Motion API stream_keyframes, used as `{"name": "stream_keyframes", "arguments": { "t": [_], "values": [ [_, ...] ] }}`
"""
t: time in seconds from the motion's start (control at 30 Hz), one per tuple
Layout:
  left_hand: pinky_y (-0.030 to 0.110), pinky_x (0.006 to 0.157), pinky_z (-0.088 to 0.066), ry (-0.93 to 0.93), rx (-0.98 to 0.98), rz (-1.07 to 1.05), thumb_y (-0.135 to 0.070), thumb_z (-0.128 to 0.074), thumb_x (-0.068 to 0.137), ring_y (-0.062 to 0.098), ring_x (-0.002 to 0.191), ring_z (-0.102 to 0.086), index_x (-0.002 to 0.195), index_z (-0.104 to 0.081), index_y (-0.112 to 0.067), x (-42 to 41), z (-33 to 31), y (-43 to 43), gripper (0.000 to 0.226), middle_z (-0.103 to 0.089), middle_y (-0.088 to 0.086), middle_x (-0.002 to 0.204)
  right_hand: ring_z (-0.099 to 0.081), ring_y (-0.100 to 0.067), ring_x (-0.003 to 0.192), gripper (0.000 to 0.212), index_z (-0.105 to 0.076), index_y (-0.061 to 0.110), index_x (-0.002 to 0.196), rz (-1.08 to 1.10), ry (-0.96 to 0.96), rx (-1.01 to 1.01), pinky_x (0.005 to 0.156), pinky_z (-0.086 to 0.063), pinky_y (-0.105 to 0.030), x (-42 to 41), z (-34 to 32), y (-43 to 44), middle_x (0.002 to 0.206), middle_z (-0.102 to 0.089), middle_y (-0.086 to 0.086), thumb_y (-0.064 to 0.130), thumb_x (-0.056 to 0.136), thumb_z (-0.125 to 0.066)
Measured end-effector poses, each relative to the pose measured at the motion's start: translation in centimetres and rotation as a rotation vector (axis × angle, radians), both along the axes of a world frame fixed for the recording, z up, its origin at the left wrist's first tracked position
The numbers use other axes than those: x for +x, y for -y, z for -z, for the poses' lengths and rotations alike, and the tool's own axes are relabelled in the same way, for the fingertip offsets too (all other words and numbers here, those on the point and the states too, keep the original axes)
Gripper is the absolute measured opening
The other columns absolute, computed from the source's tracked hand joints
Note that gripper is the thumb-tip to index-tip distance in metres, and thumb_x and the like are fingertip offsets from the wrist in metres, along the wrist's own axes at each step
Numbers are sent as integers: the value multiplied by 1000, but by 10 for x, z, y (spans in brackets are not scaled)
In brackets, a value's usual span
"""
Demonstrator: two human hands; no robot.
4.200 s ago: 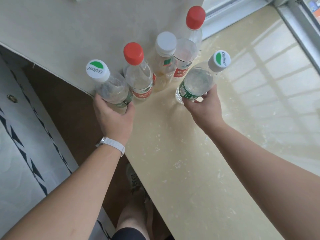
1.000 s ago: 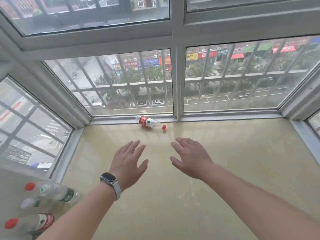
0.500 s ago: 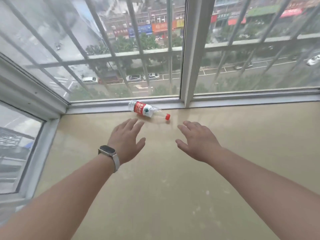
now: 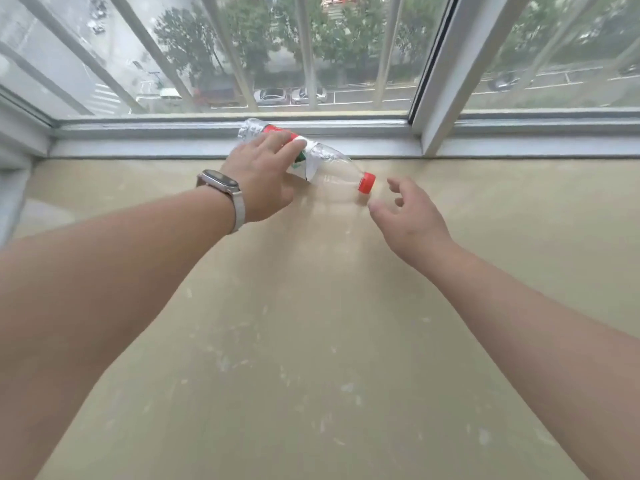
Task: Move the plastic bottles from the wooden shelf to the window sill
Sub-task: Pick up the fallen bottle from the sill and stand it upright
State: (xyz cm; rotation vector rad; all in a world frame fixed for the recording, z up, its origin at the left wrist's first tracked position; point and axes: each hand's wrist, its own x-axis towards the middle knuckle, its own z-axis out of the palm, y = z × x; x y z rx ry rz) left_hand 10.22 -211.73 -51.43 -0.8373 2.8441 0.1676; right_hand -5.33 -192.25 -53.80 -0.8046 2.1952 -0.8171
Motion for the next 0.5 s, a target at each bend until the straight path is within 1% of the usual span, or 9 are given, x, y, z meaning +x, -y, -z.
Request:
{"name": "stream_keyframes", "arguments": {
  "t": [0.07, 0.13, 0.17, 0.23, 0.27, 0.33, 0.4, 0.5],
  "values": [
    [47, 115, -28, -7, -2, 32, -30, -66, 86, 29, 145, -29, 153, -35, -20, -12, 7, 9, 74, -34, 6, 158, -47, -14, 130, 59, -39, 18, 147, 38, 27, -21, 104, -38, -30, 2, 10, 4, 149, -44, 4, 39, 95, -56],
    [45, 118, -19, 6, -16, 49, -31, -65, 87, 27, 148, -24, 153, -33, -23, -21, 12, 15, 74, -32, 4, 159, -47, -11, 126, 57, -41, 18, 146, 55, 39, -37, 100, -36, -26, 5, 16, 6, 144, -47, 5, 39, 95, -56],
    [44, 118, -18, 11, -25, 50, -31, -65, 86, 28, 147, -25, 152, -34, -24, -24, 13, 16, 73, -34, 3, 158, -48, -10, 122, 55, -42, 18, 144, 56, 41, -48, 97, -35, -25, 5, 18, 7, 138, -49, 7, 38, 95, -56],
    [42, 115, -21, 25, -40, 45, -30, -66, 86, 30, 141, -33, 150, -36, -24, -29, 14, 18, 71, -42, 5, 152, -48, -6, 113, 51, -45, 20, 141, 51, 41, -68, 91, -33, -22, 7, 19, 10, 124, -50, 10, 37, 95, -57],
    [41, 113, -23, 40, -49, 43, -30, -67, 86, 31, 137, -38, 149, -37, -23, -29, 15, 18, 71, -45, 6, 149, -48, -5, 111, 50, -46, 21, 141, 48, 45, -76, 90, -33, -21, 8, 18, 12, 122, -49, 12, 36, 95, -57],
    [42, 109, -29, 79, -47, 31, -31, -67, 85, 32, 132, -44, 148, -36, -23, -29, 16, 19, 71, -48, 8, 145, -47, -3, 112, 52, -44, 20, 143, 44, 67, -83, 90, -32, -19, 10, 16, 15, 130, -50, 12, 36, 96, -57],
    [43, 101, -38, 97, -7, -12, -30, -66, 85, 33, 126, -48, 146, -37, -21, -25, 17, 17, 68, -50, 9, 141, -49, -6, 121, 55, -42, 19, 146, 40, 90, -80, 91, -31, -18, 14, 14, 16, 143, -48, 9, 35, 96, -57],
    [43, 88, -48, 46, 64, -102, -35, -65, 86, 34, 115, -54, 139, -43, -19, -16, 15, 4, 60, -56, 9, 130, -47, -8, 129, 55, -41, 18, 147, 40, 144, -80, 93, -31, -18, 23, 11, 14, 149, -46, 6, 35, 97, -56]
  ]
}}
